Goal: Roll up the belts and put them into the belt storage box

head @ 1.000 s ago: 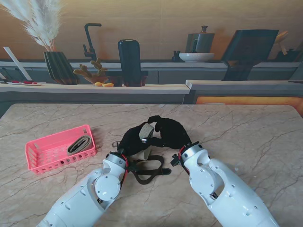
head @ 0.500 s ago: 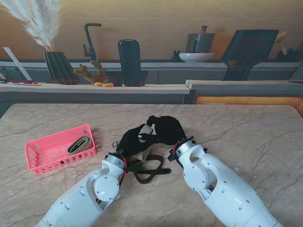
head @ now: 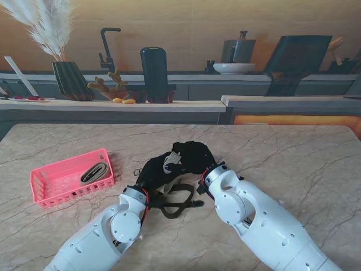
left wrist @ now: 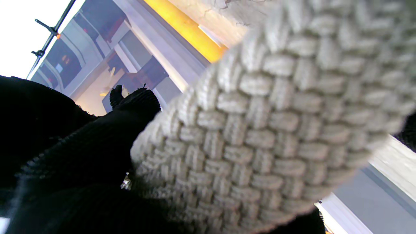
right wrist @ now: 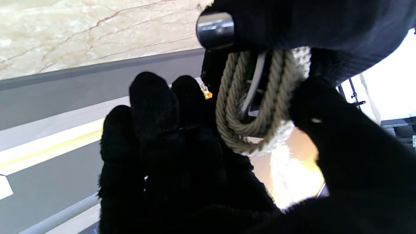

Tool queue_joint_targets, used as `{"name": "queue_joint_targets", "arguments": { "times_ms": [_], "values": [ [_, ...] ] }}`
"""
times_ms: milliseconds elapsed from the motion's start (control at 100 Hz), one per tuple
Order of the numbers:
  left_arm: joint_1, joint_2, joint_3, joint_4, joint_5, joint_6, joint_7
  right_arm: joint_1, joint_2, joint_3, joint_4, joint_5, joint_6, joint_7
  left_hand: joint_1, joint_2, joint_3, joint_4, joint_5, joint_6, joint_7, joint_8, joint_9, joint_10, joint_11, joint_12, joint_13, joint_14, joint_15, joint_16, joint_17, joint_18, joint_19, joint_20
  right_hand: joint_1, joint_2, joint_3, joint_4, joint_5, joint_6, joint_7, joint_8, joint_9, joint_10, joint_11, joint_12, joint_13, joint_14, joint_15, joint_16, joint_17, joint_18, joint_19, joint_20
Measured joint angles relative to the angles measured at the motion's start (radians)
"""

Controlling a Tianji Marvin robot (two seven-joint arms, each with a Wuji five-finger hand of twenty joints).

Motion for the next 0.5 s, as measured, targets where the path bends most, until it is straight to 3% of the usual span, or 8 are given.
{"name": "queue_joint_targets", "arguments": {
  "times_ms": [20,150,290,350,410,440,460,500],
  "values": [
    [0.001,0.0,-0.001,0.0,-0.002,0.001,0.0,0.0,0.0,-0.001,-0.001,0.008,0.003,0.002,0.0,0.0,0.0,0.0,0.0,0.0,0.001,0.0,0.0,0.0,0.0,0.0,0.0,0.0,0.0,0.0,0.0,0.0,0.0,0.0,0.01,-0.005,0.002,-0.02,-0.002,0.0,0.003,-0.02,0.002,-0.007,-0.005,-0.001,0.001,-0.004,-0.011,-0.003,0.0,-0.006,-0.004,0.0],
    [0.005,0.0,-0.003,-0.003,-0.011,0.008,0.0,0.003,-0.002,-0.011,-0.002,0.043,0.023,0.004,0.001,0.0,0.0,0.0,0.001,0.0,0.004,0.0,0.0,0.0,0.006,0.0,0.0,0.0,0.0,-0.001,0.0,0.001,0.0,0.0,0.07,-0.022,0.008,-0.054,-0.011,0.004,0.043,-0.11,0.072,-0.038,-0.029,-0.021,0.055,-0.021,-0.052,-0.016,0.038,-0.019,-0.008,0.0],
    [0.007,-0.001,-0.006,-0.004,-0.015,0.01,0.0,0.002,-0.01,-0.01,0.001,0.058,0.033,-0.001,0.003,0.0,-0.017,0.0,0.001,0.0,0.004,-0.015,-0.001,0.006,0.006,-0.001,-0.008,0.018,-0.025,-0.003,-0.037,0.003,-0.001,0.0,0.081,-0.025,0.008,-0.074,-0.011,0.004,0.061,-0.113,0.084,-0.044,-0.029,-0.032,0.064,-0.025,-0.052,-0.023,0.048,-0.021,-0.008,0.0],
    [0.007,-0.001,-0.006,-0.009,-0.024,0.013,-0.003,-0.005,-0.013,-0.002,-0.001,0.056,0.031,-0.005,0.003,0.0,-0.048,0.0,0.0,0.0,-0.052,-0.061,-0.049,0.029,-0.053,-0.024,-0.061,0.051,-0.074,-0.005,-0.086,0.018,-0.018,0.0,0.093,-0.033,0.008,-0.075,-0.011,-0.005,0.067,-0.113,0.084,-0.049,-0.029,-0.032,0.064,-0.031,-0.052,-0.024,0.048,-0.031,-0.008,0.0],
    [0.006,-0.001,-0.006,-0.015,-0.033,0.015,-0.019,-0.018,-0.016,0.016,-0.008,0.055,0.026,-0.007,-0.034,0.028,-0.056,0.0,-0.024,0.0,-0.194,-0.1,-0.128,0.048,-0.156,-0.06,-0.128,0.074,-0.131,-0.003,-0.137,0.028,-0.053,0.003,0.109,-0.036,0.008,-0.075,-0.011,-0.008,0.069,-0.109,0.084,-0.049,-0.03,-0.031,0.064,-0.032,-0.052,-0.024,0.048,-0.033,-0.008,0.0],
    [0.005,-0.002,-0.006,-0.016,-0.035,0.014,-0.026,-0.027,-0.017,0.027,-0.014,0.056,0.021,-0.009,-0.066,0.055,-0.064,0.009,-0.056,0.0,-0.297,-0.117,-0.175,0.05,-0.216,-0.086,-0.157,0.083,-0.155,-0.003,-0.16,0.032,-0.066,0.007,0.116,-0.036,0.008,-0.075,-0.009,-0.039,0.091,-0.085,0.084,-0.055,-0.038,-0.029,0.064,-0.034,-0.052,-0.024,0.048,-0.035,-0.008,0.0],
    [0.003,-0.002,-0.006,-0.016,-0.035,0.013,-0.029,-0.032,-0.017,0.033,-0.018,0.057,0.018,-0.01,-0.081,0.065,-0.075,0.02,-0.094,-0.009,-0.375,-0.139,-0.208,0.052,-0.262,-0.1,-0.176,0.086,-0.176,-0.003,-0.173,0.038,-0.076,0.01,0.116,-0.038,0.008,-0.075,0.014,-0.138,0.112,-0.063,0.084,-0.064,-0.039,-0.029,0.063,-0.04,-0.052,-0.024,0.048,-0.044,-0.008,0.0],
    [-0.001,-0.002,-0.005,-0.016,-0.035,0.011,-0.035,-0.044,-0.017,0.044,-0.027,0.058,0.01,-0.01,-0.09,0.067,-0.085,0.02,-0.134,-0.023,-0.484,-0.166,-0.271,0.06,-0.342,-0.149,-0.222,0.091,-0.216,-0.003,-0.202,0.041,-0.092,0.012,0.116,-0.038,0.007,-0.075,0.015,-0.198,0.118,-0.043,0.084,-0.076,-0.039,-0.028,0.063,-0.046,-0.052,-0.024,0.048,-0.051,-0.008,0.0]
  ]
}}
